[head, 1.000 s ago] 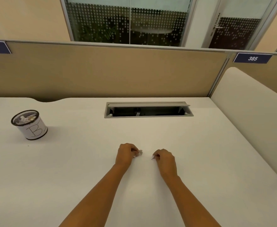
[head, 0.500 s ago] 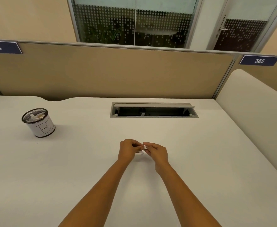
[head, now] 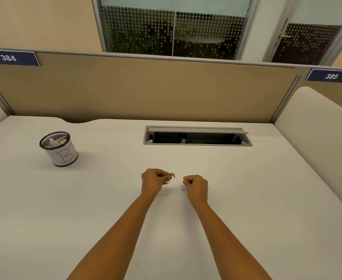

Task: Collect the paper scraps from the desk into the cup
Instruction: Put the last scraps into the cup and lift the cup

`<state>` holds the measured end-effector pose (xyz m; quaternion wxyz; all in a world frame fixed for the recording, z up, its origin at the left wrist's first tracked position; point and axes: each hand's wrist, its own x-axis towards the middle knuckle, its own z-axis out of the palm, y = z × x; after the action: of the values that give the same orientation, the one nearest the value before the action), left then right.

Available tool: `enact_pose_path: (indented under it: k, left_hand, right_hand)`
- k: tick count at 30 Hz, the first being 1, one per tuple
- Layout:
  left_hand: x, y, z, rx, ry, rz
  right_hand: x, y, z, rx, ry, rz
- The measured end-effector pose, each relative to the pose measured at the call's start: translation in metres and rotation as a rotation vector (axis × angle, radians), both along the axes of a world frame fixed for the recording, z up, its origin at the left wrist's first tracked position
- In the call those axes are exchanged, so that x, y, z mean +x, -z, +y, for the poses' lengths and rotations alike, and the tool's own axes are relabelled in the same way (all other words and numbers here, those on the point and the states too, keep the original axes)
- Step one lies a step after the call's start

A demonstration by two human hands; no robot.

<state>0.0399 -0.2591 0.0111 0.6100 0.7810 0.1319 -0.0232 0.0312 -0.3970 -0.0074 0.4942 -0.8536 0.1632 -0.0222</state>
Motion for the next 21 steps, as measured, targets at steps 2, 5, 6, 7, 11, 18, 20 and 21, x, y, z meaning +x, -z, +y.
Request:
enact_pose_path:
  k: [2,5,6,7,11,18,20,21]
  left_hand:
    - [0.000,0.000,0.006,-0.023,-0.010,-0.001]
    - [0.001,-0.001,0.016,-0.063,-0.038,0.004]
    - [0.002,-0.002,0.020,-0.072,-0.052,0.007]
    - [0.002,-0.002,0.024,-0.080,-0.067,0.010]
    - [0.001,-0.006,0.042,-0.122,-0.104,0.016]
    - [-0.009,-0.010,0.056,-0.206,-0.163,0.060]
    - [-0.013,-0.010,0.055,-0.228,-0.176,0.070]
    - [-0.015,-0.010,0.054,-0.237,-0.180,0.074]
  right_hand:
    - [-0.001,0.004,0.008,-0.100,-0.108,0.012]
    - [-0.008,0.014,0.016,-0.187,-0.187,0.034]
    - [-0.013,0.017,0.017,-0.145,-0.176,0.030]
    - [-0.017,0.020,0.017,-0.117,-0.158,0.015]
    - [-0.035,0.027,0.015,-0.117,-0.189,-0.067]
    - [-0.043,0.022,0.008,0.028,-0.136,-0.001]
    - [-0.039,0.018,0.012,-0.025,-0.032,-0.065]
    - [-0.037,0.015,0.016,0.007,0.059,-0.082]
